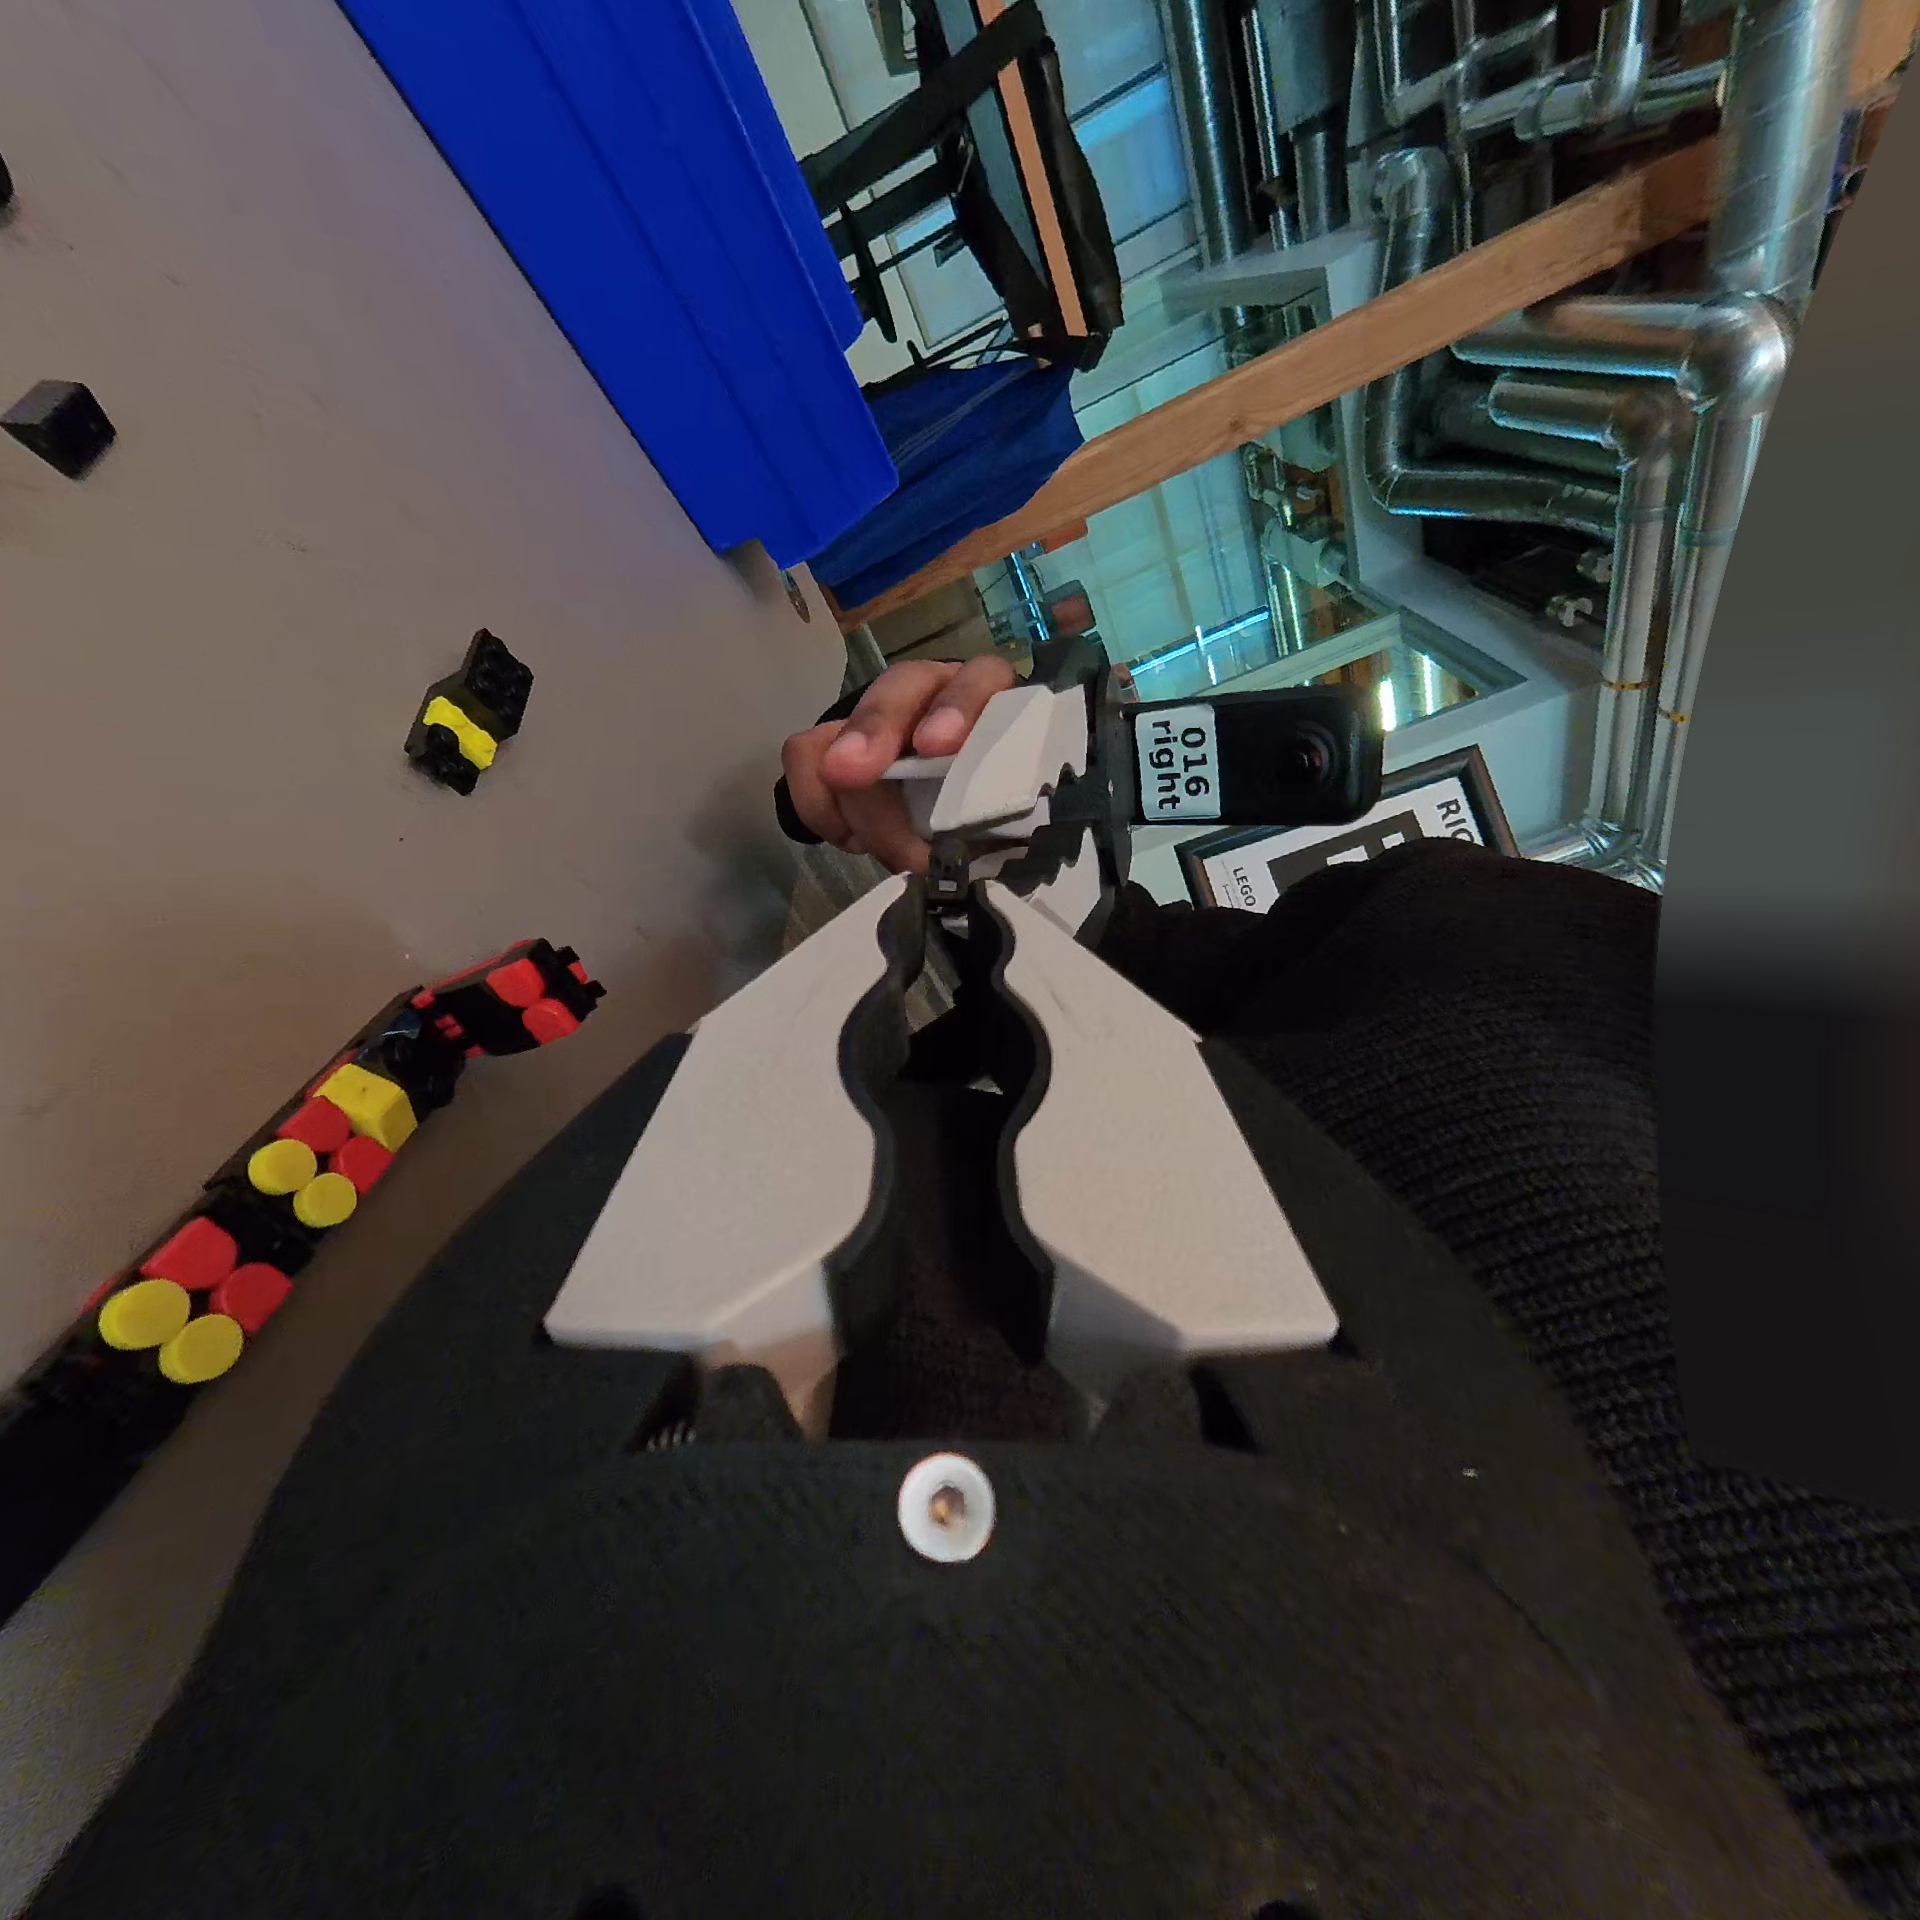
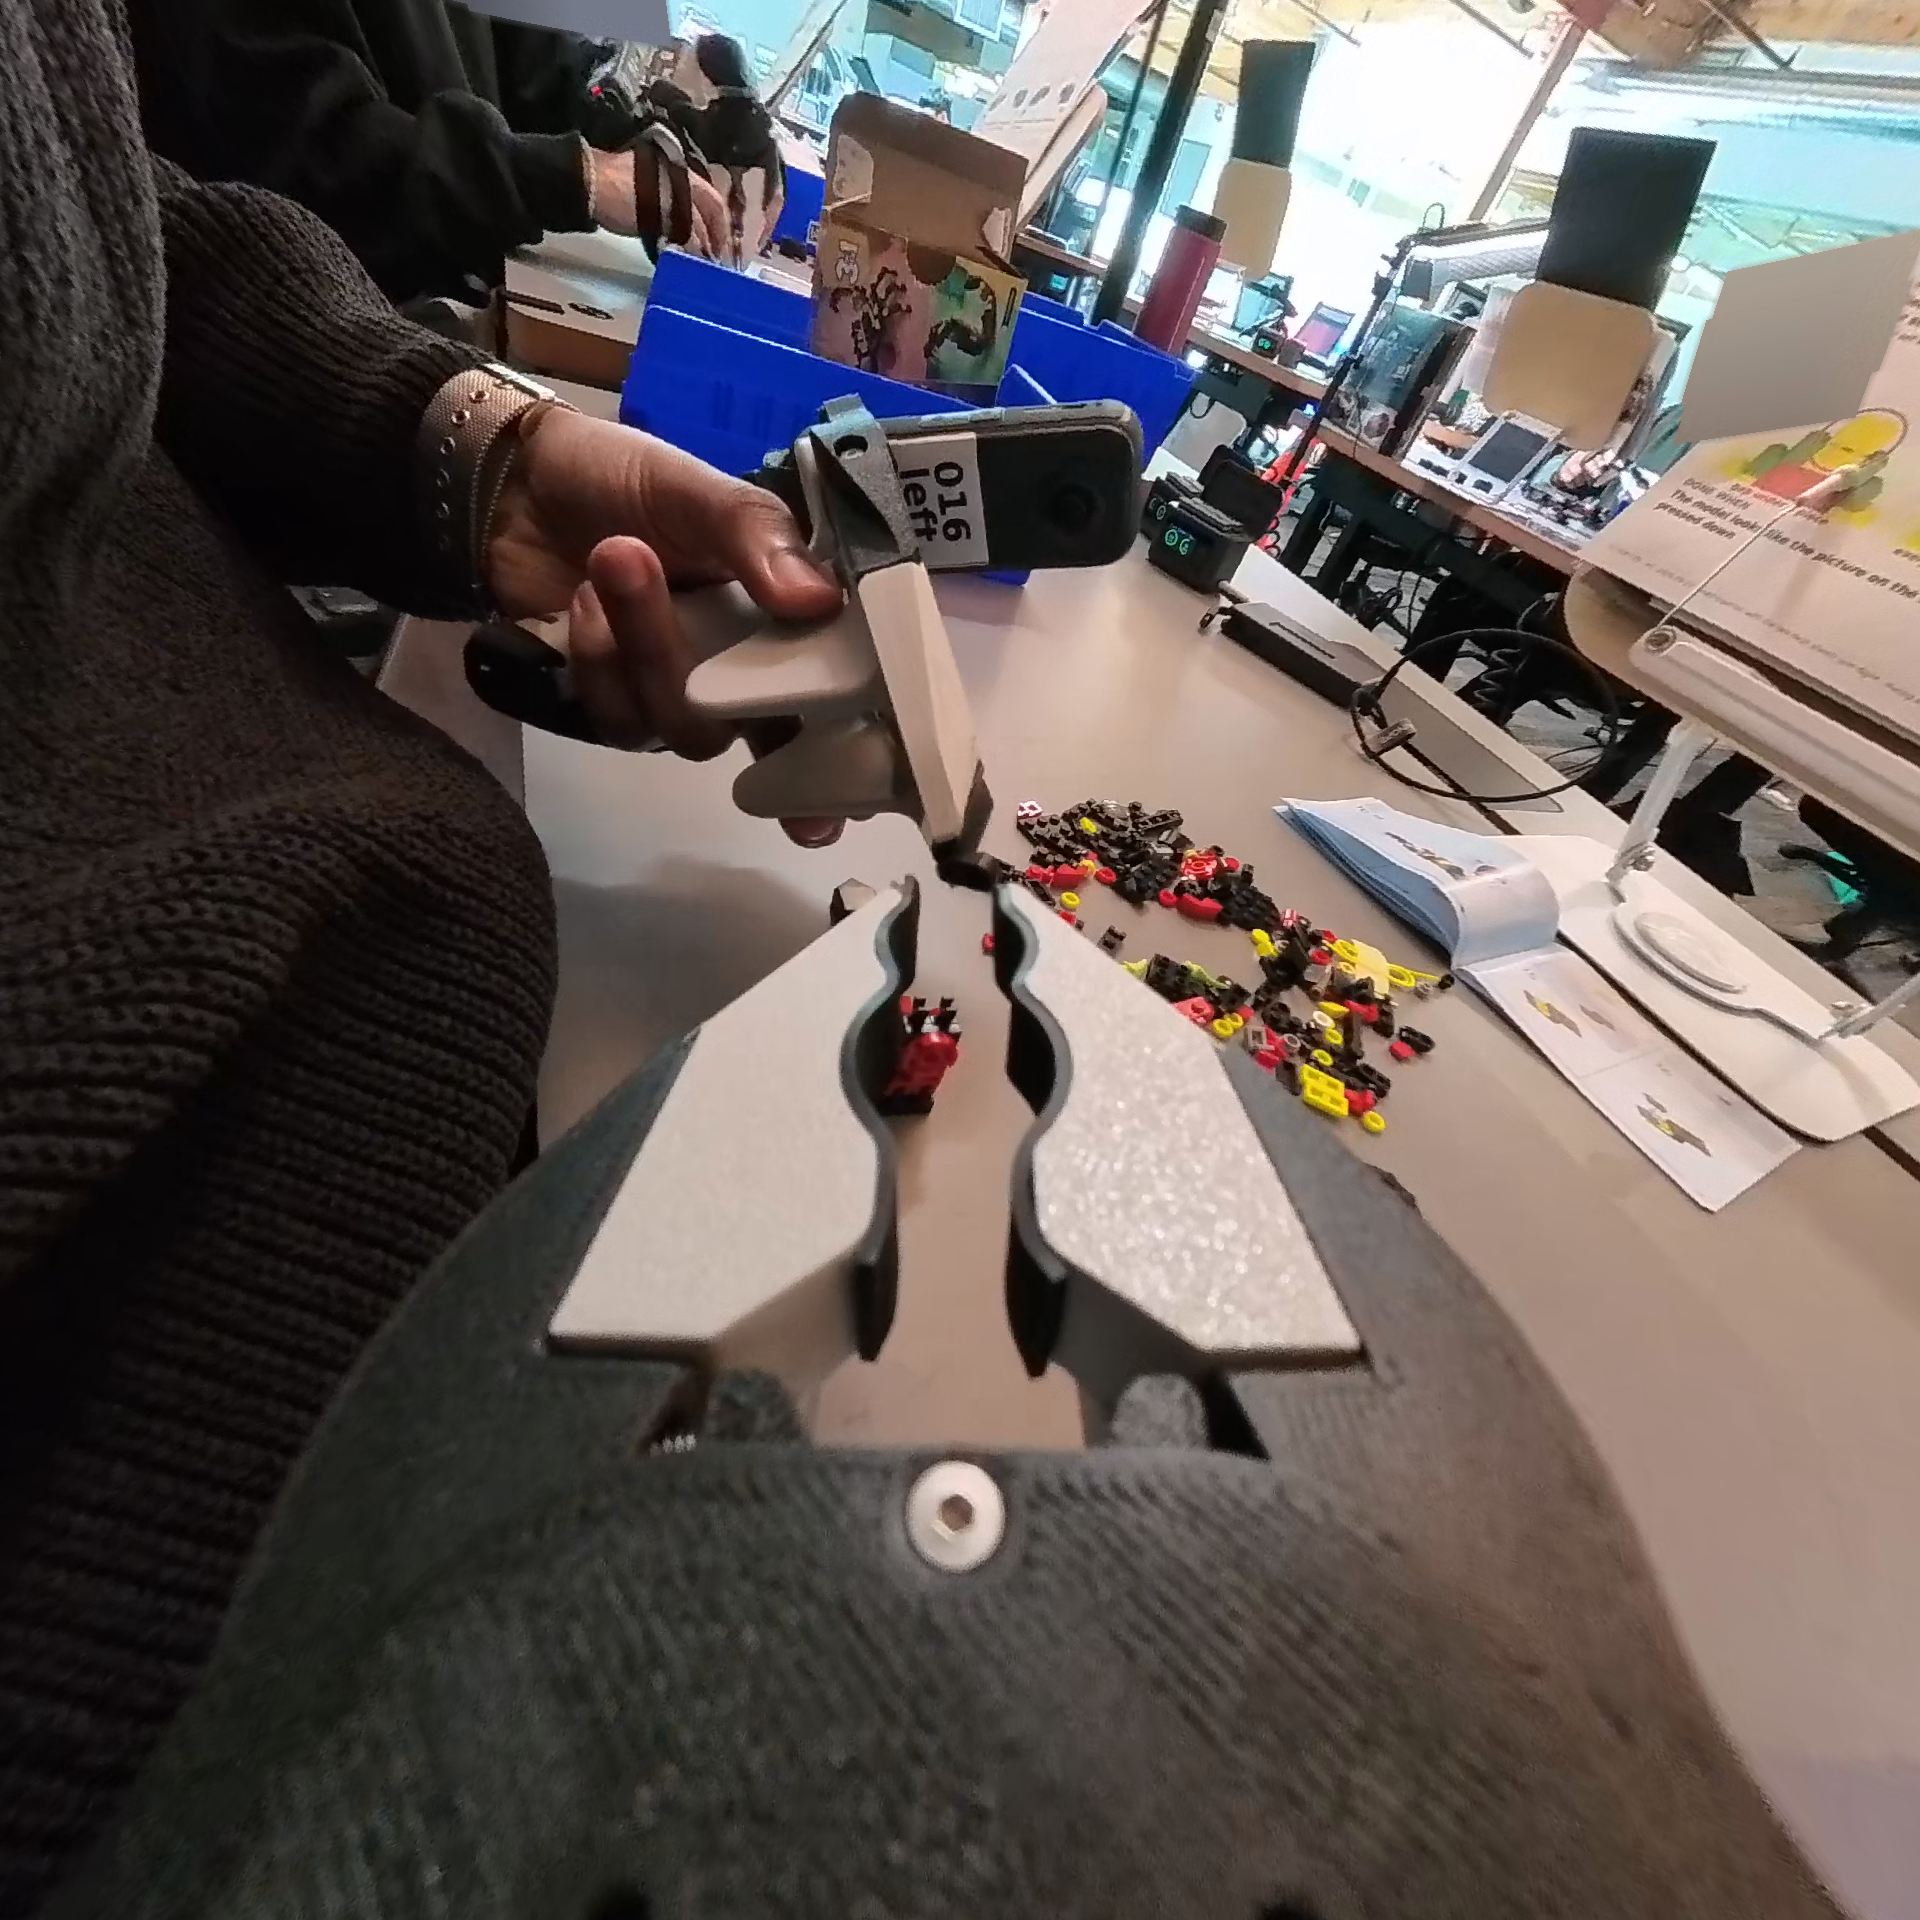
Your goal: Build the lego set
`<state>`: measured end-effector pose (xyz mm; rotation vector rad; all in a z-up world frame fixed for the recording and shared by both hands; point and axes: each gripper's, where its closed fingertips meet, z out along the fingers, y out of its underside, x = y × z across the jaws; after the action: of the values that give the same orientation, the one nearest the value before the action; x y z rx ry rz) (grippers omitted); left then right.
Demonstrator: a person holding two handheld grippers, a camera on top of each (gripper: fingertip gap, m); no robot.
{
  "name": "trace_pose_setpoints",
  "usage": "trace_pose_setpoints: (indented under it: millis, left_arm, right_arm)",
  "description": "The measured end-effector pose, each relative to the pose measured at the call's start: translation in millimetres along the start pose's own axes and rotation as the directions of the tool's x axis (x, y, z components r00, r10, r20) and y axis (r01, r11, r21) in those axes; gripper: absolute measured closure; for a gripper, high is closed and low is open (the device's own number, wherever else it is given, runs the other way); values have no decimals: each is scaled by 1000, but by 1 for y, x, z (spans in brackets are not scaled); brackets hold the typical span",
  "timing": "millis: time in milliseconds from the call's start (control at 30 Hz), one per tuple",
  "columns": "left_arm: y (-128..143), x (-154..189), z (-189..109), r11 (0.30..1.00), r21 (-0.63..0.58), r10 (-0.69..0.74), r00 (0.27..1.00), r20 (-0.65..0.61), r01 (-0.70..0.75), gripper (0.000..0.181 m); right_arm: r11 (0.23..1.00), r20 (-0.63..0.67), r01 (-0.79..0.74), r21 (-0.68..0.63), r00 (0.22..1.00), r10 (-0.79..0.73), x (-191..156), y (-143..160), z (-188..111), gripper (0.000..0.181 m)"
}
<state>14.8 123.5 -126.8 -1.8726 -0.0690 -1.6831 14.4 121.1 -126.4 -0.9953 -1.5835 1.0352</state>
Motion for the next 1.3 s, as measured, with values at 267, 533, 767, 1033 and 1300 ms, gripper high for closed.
trace_pose_setpoints:
  millis: [267,533,767,1033,1300]
  left_arm:
    - [2,-8,0,995,-27,97,992,81,-95,177]
    - [11,-16,2,944,-129,324,926,193,-303,177]
    - [17,-10,5,898,-174,432,885,174,-404,177]
    - [21,-4,6,878,-187,467,874,135,-440,177]
    - [20,-1,6,877,-169,472,872,127,-450,176]
  right_arm:
    - [982,3,-191,13,982,191,11,2,-1,165]
    - [808,137,-583,-87,796,589,6,15,3,160]
    - [716,229,-691,-98,685,692,1,8,-1,165]
    - [727,276,-672,-142,678,681,-12,8,-1,168]
    - [749,293,-650,-127,697,654,-13,4,-4,175]
